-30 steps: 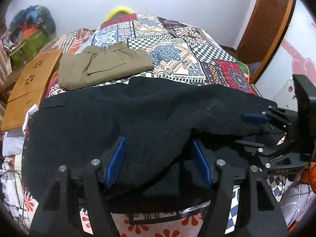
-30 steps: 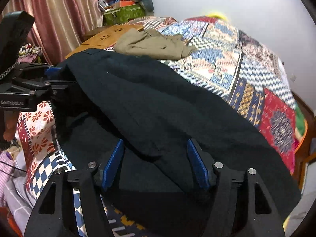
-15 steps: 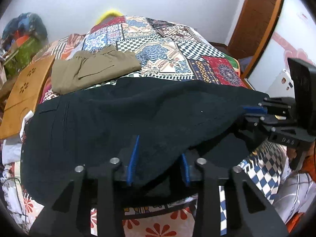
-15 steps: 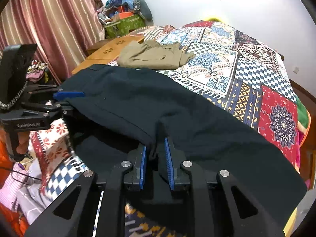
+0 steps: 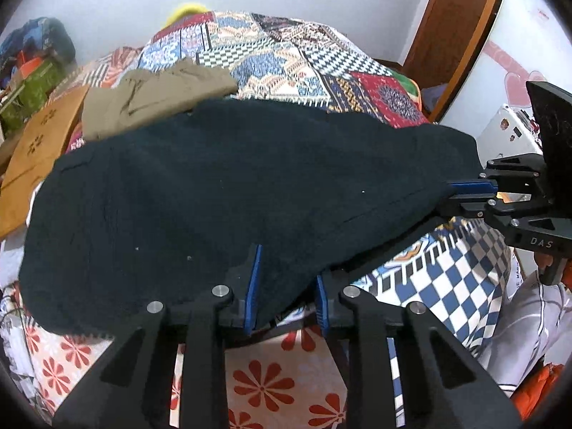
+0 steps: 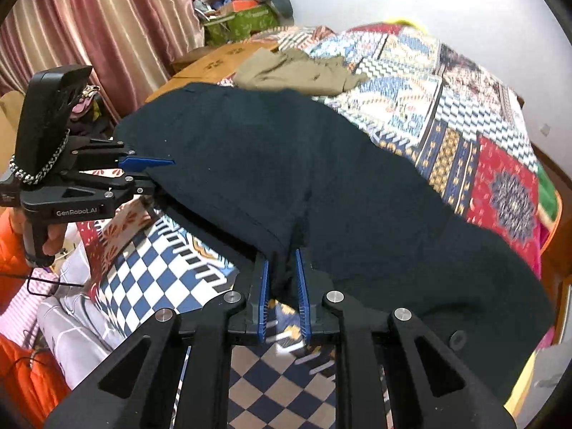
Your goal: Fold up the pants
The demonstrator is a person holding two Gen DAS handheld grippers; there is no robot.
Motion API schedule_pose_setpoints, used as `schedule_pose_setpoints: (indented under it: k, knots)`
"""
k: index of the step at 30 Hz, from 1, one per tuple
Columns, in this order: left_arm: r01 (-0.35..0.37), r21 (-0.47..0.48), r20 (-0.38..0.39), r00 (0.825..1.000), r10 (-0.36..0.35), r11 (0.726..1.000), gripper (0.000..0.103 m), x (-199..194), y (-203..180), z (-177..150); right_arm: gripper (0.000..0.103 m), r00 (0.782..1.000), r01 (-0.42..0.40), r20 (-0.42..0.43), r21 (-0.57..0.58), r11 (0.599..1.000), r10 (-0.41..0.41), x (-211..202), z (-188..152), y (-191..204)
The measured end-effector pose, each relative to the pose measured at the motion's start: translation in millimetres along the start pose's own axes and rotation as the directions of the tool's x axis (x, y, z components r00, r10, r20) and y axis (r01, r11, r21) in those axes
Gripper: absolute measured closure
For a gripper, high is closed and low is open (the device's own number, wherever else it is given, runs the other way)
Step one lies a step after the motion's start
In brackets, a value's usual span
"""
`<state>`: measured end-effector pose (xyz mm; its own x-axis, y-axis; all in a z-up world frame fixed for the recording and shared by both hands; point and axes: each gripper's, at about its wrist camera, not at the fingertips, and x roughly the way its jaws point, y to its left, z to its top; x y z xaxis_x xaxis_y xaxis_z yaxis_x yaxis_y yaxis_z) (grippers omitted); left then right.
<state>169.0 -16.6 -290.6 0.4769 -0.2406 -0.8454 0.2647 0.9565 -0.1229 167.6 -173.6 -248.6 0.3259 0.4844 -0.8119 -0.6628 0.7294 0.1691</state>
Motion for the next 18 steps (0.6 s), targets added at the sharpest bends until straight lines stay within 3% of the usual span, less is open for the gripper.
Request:
schedule_pose_setpoints:
  k: [9, 12, 14, 18]
  knots:
    - [0.001, -0.036, -0.01, 1.0, -0.001, 0.999, 0.076, 6, 3, -13, 0.081, 1.0, -0.022, -0.012, 0.041, 0.999, 0.023, 3, -4, -1]
    - [-0.015, -0.033, -0.019, 1.0, 0.014, 0.999, 0.067, -3, 5, -17, 0.074, 1.0, -0.029, -0.009, 0.052, 0.998, 0.03, -2, -4, 0]
    - [-0.025, -0.046, -0.013, 1.0, 0.025, 0.999, 0.052, -13, 10, -20, 0.073, 1.0, -0.026, -0.006, 0.056, 0.998, 0.026, -6, -5, 0]
    - [-0.086, -0.114, 0.046, 0.995, 0.092, 0.99, 0.05, -47, 39, -26, 0.07, 1.0, -0.021, 0.013, 0.07, 0.997, 0.02, -17, -4, -2]
